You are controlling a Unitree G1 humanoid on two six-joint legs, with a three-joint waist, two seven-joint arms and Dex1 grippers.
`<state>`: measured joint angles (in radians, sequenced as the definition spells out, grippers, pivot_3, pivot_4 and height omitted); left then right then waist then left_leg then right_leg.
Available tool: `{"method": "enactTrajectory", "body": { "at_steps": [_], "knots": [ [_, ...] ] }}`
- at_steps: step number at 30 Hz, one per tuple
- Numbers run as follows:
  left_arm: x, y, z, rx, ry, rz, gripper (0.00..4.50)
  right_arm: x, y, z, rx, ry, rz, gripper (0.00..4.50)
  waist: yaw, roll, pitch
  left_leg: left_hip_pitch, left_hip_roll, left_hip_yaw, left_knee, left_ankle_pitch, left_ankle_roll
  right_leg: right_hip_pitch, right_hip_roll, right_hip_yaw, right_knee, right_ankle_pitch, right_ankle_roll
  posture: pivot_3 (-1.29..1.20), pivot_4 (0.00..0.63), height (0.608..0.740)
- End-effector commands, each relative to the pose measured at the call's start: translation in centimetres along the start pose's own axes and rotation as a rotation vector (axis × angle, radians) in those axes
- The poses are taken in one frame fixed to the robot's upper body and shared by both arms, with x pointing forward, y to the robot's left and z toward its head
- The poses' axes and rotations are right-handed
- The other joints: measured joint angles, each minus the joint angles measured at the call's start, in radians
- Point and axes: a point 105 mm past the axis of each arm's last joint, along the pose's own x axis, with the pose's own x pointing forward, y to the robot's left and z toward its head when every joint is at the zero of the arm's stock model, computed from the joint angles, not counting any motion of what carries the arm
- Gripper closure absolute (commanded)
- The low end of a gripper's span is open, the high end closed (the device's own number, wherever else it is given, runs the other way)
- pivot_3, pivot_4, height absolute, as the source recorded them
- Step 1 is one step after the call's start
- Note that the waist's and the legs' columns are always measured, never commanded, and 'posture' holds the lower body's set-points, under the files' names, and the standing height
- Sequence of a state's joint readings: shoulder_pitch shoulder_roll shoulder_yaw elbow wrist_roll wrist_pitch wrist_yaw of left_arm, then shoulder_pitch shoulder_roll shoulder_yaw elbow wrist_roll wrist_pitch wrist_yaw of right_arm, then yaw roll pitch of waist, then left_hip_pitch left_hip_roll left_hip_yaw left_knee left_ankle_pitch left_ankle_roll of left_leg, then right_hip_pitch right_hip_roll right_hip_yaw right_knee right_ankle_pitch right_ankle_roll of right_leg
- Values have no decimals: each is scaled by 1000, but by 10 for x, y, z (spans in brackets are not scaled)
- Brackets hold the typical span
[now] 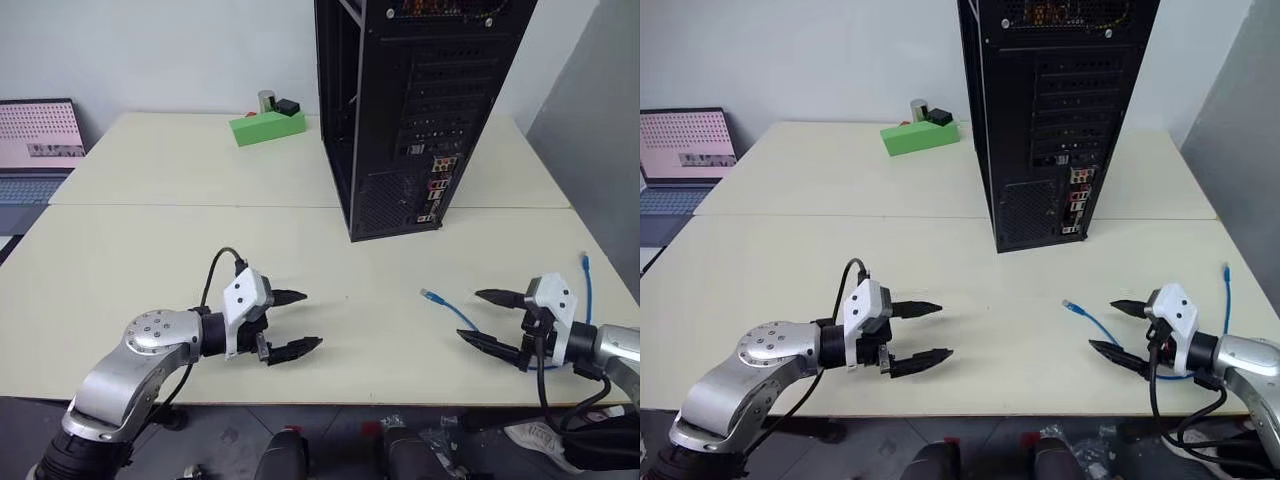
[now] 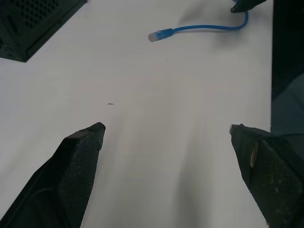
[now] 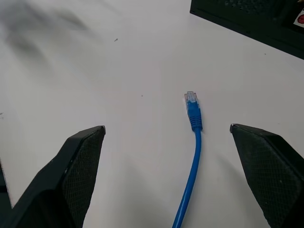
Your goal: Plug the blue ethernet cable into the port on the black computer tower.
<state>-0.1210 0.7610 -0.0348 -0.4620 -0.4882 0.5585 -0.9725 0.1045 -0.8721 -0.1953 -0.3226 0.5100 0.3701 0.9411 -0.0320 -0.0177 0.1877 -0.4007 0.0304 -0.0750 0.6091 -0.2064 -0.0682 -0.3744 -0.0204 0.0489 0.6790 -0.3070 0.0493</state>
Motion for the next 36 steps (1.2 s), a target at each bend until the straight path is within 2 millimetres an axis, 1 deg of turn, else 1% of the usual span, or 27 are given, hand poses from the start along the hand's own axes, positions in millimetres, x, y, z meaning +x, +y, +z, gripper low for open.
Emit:
{"method": "enactTrajectory", "body": {
  "at_steps": [1, 7, 10, 13, 17, 21, 24, 28, 30, 36],
  "knots": [
    [1, -3, 14, 67, -23, -30, 0, -2, -3, 10, -57, -11, -9, 28, 0, 0, 0, 0, 0, 0, 0, 0, 0, 0, 0, 0, 0, 0, 0, 0, 150, 740],
    [4, 7, 20, 107, -39, 17, 0, -3, -8, 8, -54, -4, -55, 28, 1, 0, 0, 0, 0, 0, 0, 0, 0, 0, 0, 0, 0, 0, 0, 0, 150, 740],
    [5, 7, 21, 115, -40, 13, 0, -3, -7, 4, -54, 15, -51, 28, 0, 0, 0, 0, 0, 0, 0, 0, 0, 0, 0, 0, 0, 0, 0, 0, 150, 740],
    [9, 5, 17, 134, -28, 2, 0, -5, -6, -1, -45, 40, -61, 28, 0, 0, 0, 0, 0, 0, 0, 0, 0, 0, 0, 0, 0, 0, 0, 0, 150, 740],
    [12, 4, 24, 134, -51, -20, 0, -7, -1, 2, -34, 15, -68, 28, 1, 0, 0, 0, 0, 0, 0, 0, 0, 0, 0, 0, 0, 0, 0, 0, 150, 740],
    [15, 4, 23, 159, -54, -12, 0, -7, -3, 0, -33, 23, -92, 28, -1, 0, 0, 0, 0, 0, 0, 0, 0, 0, 0, 0, 0, 0, 0, 0, 150, 740],
    [19, 13, 29, 214, -86, 47, 0, -6, -9, 1, -9, 21, -135, 28, 1, 0, 0, 0, 0, 0, 0, 0, 0, 0, 0, 0, 0, 0, 0, 0, 150, 740],
    [25, 13, 41, 239, -151, 13, 0, 2, -9, -2, -12, 42, -142, 28, 1, 0, 0, 0, 0, 0, 0, 0, 0, 0, 0, 0, 0, 0, 0, 0, 150, 740],
    [29, 11, 41, 254, -145, -1, 0, 9, -10, -7, -14, 65, -150, 28, -1, 0, 0, 0, 0, 0, 0, 0, 0, 0, 0, 0, 0, 0, 0, 0, 150, 740],
    [38, 3, 40, 277, -158, -33, 0, 32, -15, -11, -12, 64, -155, 28, 0, 0, 0, 0, 0, 0, 1, 0, 0, 0, 0, 0, 0, 0, 0, 0, 150, 740]
  ]
}}
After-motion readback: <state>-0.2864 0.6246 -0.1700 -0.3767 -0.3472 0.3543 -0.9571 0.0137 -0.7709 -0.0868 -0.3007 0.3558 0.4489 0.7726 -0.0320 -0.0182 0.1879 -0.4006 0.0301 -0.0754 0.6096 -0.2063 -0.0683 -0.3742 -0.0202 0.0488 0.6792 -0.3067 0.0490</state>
